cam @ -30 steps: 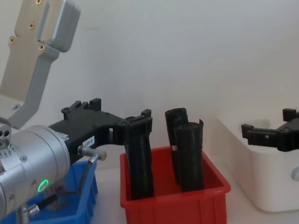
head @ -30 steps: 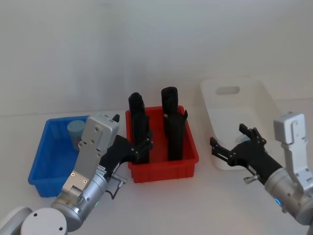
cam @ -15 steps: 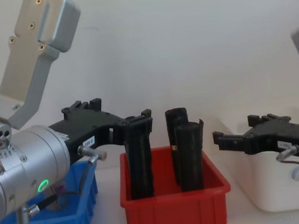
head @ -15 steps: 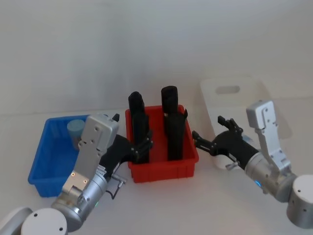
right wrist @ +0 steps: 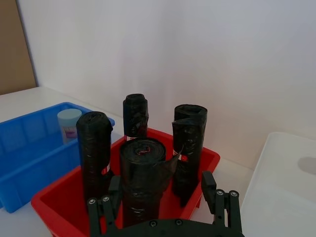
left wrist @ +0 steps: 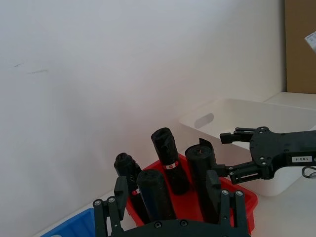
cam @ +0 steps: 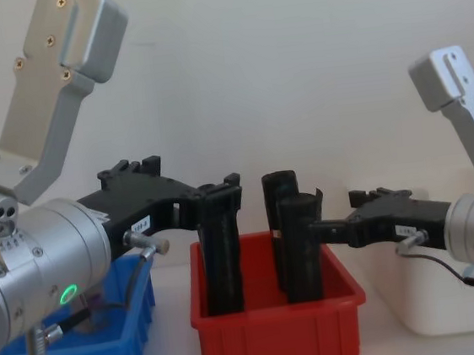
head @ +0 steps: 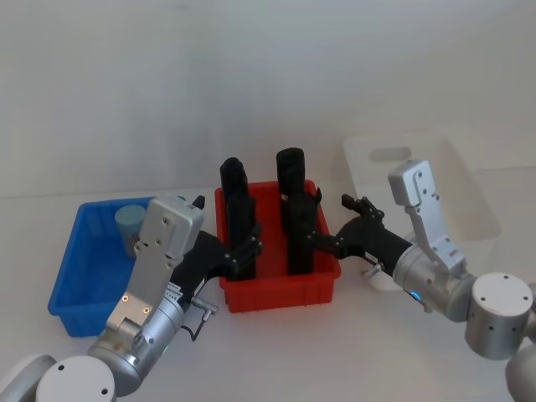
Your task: Pick the cotton swabs from the blue box and place them into the white box.
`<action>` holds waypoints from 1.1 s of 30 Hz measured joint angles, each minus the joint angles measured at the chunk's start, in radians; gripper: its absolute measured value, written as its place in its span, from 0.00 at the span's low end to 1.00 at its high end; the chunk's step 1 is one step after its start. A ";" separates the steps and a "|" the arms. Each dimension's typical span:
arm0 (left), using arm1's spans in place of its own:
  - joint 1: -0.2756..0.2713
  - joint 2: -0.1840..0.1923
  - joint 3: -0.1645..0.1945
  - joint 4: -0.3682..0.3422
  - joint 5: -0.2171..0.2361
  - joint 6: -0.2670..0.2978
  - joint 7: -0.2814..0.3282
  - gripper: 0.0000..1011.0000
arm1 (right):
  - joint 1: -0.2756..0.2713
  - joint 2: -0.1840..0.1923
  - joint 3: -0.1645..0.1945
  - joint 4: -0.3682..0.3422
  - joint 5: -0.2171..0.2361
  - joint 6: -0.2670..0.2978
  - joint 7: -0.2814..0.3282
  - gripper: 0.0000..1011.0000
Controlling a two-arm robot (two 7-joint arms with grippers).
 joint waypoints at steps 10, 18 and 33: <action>0.000 0.000 0.000 0.000 0.000 0.000 0.000 0.99 | 0.089 -0.032 -0.007 0.135 0.010 -0.019 0.072 0.99; 0.000 0.000 0.000 0.000 0.000 0.000 0.000 0.99 | 0.159 -0.056 -0.013 0.242 0.013 -0.036 0.120 0.99; 0.000 0.000 0.000 0.000 0.000 0.000 0.000 0.99 | 0.274 -0.096 -0.025 0.440 0.006 -0.082 0.163 0.75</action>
